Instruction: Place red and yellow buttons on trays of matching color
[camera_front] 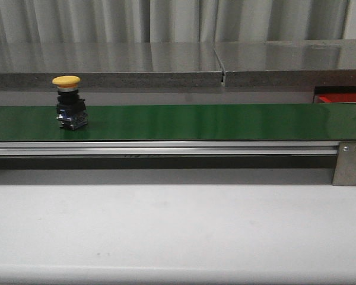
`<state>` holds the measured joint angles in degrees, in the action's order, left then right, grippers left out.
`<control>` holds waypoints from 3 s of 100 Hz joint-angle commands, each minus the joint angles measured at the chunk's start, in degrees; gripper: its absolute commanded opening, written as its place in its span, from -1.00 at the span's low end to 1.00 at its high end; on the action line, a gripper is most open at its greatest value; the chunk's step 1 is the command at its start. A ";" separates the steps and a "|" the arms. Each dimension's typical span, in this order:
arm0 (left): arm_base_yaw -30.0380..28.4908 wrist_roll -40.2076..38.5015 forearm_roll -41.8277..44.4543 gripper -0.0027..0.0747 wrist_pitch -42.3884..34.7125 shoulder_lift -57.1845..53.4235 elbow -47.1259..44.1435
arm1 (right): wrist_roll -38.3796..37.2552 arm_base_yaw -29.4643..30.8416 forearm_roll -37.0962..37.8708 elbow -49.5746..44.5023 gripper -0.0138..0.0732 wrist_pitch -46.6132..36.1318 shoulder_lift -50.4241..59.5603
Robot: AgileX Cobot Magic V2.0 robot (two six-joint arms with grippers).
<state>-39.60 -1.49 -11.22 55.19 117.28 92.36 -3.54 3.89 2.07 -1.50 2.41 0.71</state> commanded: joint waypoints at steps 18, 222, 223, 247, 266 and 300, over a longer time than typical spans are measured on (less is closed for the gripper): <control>0.53 0.88 -1.00 -0.36 0.89 -12.81 1.36 | 0.28 0.27 0.46 1.24 -0.95 -4.56 0.90; 32.40 6.99 -3.08 -0.54 2.68 -22.63 5.35 | 0.28 0.27 0.46 1.24 -0.95 -4.56 0.90; 32.66 6.99 -3.08 -0.60 2.68 -22.84 5.24 | 0.28 0.27 0.46 1.24 -0.95 -4.56 0.90; 37.46 8.21 -3.08 -0.98 2.02 -29.60 -0.96 | 0.28 0.27 0.46 1.24 -0.95 -4.56 0.90; 41.34 8.21 -3.08 -0.98 0.24 -34.66 -7.01 | 0.28 0.27 0.46 1.24 -0.95 -4.56 0.90; 47.28 8.21 -3.08 -0.98 -6.26 -45.32 -19.92 | 0.28 0.27 0.46 1.24 -0.95 -4.56 0.90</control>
<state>6.42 6.65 -13.26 53.22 76.01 73.43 -3.54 3.89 2.07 -1.50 2.41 0.71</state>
